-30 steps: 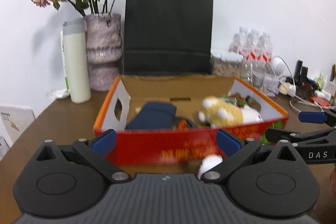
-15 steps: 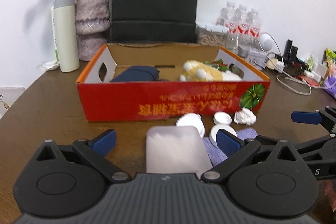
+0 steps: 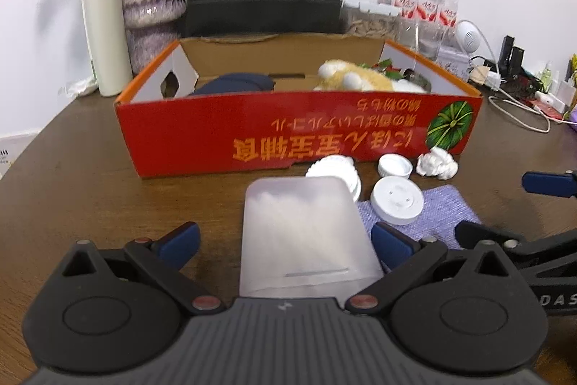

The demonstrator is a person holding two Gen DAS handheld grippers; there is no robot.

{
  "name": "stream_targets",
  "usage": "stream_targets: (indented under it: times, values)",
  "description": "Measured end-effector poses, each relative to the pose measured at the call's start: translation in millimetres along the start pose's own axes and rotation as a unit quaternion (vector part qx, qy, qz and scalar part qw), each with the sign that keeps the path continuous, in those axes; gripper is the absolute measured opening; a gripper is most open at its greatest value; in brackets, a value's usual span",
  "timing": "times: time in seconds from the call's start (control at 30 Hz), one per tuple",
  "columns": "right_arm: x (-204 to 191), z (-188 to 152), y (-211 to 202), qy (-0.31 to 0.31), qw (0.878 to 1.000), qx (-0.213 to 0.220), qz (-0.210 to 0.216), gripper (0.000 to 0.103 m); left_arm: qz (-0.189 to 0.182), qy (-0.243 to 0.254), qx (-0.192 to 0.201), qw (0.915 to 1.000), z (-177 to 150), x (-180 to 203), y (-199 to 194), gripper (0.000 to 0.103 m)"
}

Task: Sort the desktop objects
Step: 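Grasp the translucent plastic box with the left gripper while the right gripper grasps the white round cap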

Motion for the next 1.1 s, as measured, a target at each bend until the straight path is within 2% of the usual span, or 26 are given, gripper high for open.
stream_targets:
  times: [0.07,0.23,0.57,0.8,1.1]
  values:
    - [0.5,-0.2,0.3,0.001,1.000,0.000,0.000,0.098,-0.001,-0.002,-0.005,1.0000,-1.6,-1.0,2.5,0.099]
    - [0.3,-0.7,1.3,0.000,1.000,-0.002,0.002,0.098,-0.014,-0.001,0.004,0.9999,-1.3,0.4,-0.5,0.066]
    - [-8.1,4.0,1.3,-0.003,1.000,0.006,0.018,0.098,-0.032,-0.030,0.032,0.9985,9.0,-18.8,-14.4,0.066]
    - [-28.0,13.7,12.2,-0.012,0.999,0.002,0.036,0.098,-0.023,-0.049,0.043,0.9976,15.0,-45.6,-17.9,0.066]
    - [-50.1,22.8,36.3,-0.022,0.999,-0.019,0.046,0.083,-0.021,-0.037,0.030,0.9986,8.2,-56.8,-10.1,0.066]
Point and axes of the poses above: each gripper's, at about its wrist camera, not at the fingertips, and y roughly the way its jaws point, x to its right, z to its top, the point moved 7 cm from there along y, roughly the way its jaws point, and after that the axes turned 5 degrees about y, right-handed, at the moved point
